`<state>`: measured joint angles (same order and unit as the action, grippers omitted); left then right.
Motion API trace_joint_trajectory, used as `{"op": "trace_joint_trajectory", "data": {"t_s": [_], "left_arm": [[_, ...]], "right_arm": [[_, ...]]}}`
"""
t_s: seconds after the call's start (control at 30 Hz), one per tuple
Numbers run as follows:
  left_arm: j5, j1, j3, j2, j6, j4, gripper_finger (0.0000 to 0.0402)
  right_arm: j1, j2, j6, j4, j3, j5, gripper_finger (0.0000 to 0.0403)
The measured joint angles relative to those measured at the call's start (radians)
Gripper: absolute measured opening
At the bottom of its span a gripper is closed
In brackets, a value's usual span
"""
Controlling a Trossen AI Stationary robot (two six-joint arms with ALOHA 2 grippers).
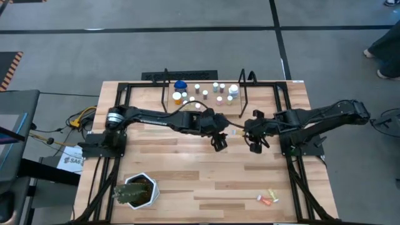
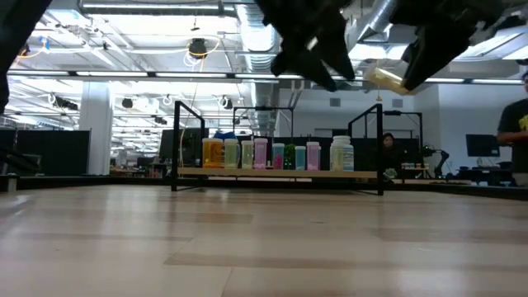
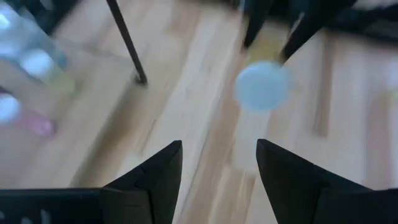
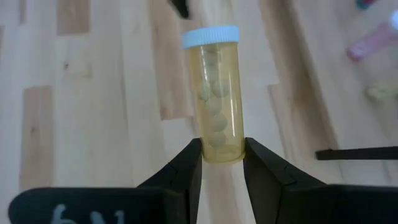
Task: Pick and place medicine bottles onto shelf by color
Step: Put the yellow pill bottle on the shelf
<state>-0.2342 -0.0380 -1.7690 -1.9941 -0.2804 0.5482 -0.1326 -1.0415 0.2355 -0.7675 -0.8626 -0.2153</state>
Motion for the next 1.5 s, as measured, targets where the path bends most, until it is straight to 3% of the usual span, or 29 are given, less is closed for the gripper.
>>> {"op": "trace_joint_trajectory", "data": {"t_s": [0.17,0.3,0.43,0.77,1.17,1.33,1.5], "left_arm": [[-0.055,-0.007,0.211,0.147,0.002,-0.228,0.0192],[0.059,0.002,0.318,0.171,0.074,-0.416,0.0192],[0.156,0.019,0.317,0.18,0.079,-0.457,0.0192],[0.072,-0.023,0.32,0.175,0.115,-0.439,0.0204],[0.069,-0.023,0.319,0.175,0.186,-0.5,0.0248],[0.069,-0.024,0.319,0.175,0.191,-0.499,0.0234],[0.091,-0.023,0.319,0.175,0.19,-0.499,0.019]], "right_arm": [[0.048,0.009,-0.001,0.028,0.001,0.001,0.0119],[0.067,0.008,-0.008,0.096,0.001,0.004,0.0119],[0.062,0.002,0.001,0.148,0.001,0.024,0.0119],[-0.033,0.003,0.027,0.157,0.001,0.042,0.0119],[-0.049,0.002,0.025,0.247,0.0,0.059,0.0119],[-0.05,0.002,0.026,0.249,0.0,0.06,0.0119],[-0.049,0.002,0.026,0.249,0.0,0.06,0.0119]]}}
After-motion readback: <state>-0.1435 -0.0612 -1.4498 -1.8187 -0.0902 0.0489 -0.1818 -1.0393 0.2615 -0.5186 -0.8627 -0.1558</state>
